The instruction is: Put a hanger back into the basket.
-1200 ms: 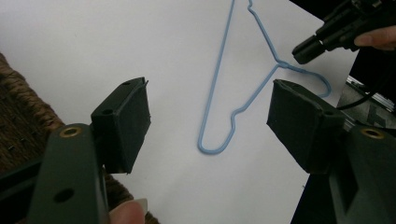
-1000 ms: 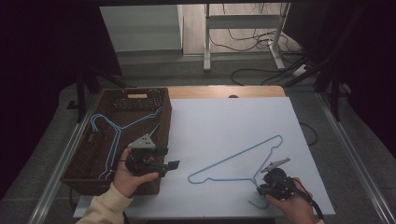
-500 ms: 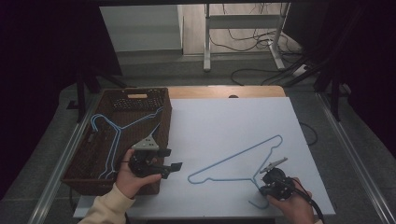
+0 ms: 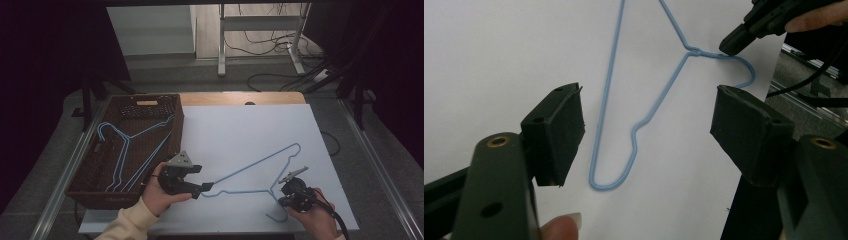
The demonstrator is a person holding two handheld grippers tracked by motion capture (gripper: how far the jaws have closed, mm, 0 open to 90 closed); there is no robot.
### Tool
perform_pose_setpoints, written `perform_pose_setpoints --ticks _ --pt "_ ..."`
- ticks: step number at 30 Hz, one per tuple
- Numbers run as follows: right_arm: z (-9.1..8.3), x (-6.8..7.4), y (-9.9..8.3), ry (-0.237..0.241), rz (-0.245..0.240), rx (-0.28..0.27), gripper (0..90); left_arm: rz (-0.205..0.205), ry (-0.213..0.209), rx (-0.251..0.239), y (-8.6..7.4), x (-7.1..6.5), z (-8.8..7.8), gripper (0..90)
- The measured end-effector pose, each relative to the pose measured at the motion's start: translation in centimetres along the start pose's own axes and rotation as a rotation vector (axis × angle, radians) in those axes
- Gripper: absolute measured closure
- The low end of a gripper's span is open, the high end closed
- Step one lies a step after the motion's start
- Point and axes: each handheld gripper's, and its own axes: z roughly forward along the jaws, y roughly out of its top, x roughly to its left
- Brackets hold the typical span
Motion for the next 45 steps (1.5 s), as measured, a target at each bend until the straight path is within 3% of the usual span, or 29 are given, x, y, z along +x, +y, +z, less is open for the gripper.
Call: perform_pose_setpoints --ticks 1,6,11,13,22,29,35,40,45 --pt "0.0 0.0 0.1 0.006 0.008 -0.015 83.1 0.002 -0.001 0.002 0.0 0.0 0.0 29.2" --pt "0.9 0.4 1.1 -0.013 -0.008 0.015 76.9 -0.003 -0.003 -0.003 -0.1 0.0 0.0 29.3" --pt "1.3 0.6 2.1 -0.037 -0.010 0.072 84.8 -0.003 -0.004 -0.003 -0.1 0.0 -0.1 29.3" --pt "1.3 0.4 2.4 -0.027 0.024 0.093 86.0 -0.004 -0.005 -0.002 -0.1 0.0 0.0 29.3" --pt "0.8 -0.3 2.3 0.015 0.036 0.078 86.2 0.021 -0.014 0.028 0.2 -0.8 1.4 29.3" --pt "-0.9 -0.3 2.6 0.011 0.015 0.036 86.3 0.074 -0.035 0.094 1.4 -2.3 5.1 29.7" --pt "-1.4 -0.3 2.7 0.010 0.013 0.025 86.4 0.069 -0.056 0.162 2.4 -2.4 10.2 32.5" --pt "-1.5 -0.3 2.8 0.011 0.015 0.024 86.5 0.094 -0.071 0.222 2.9 -2.3 13.9 39.9" --pt "-1.9 -0.1 2.9 0.006 0.000 0.019 86.5 0.156 -0.072 0.245 3.3 -3.3 15.7 52.5"
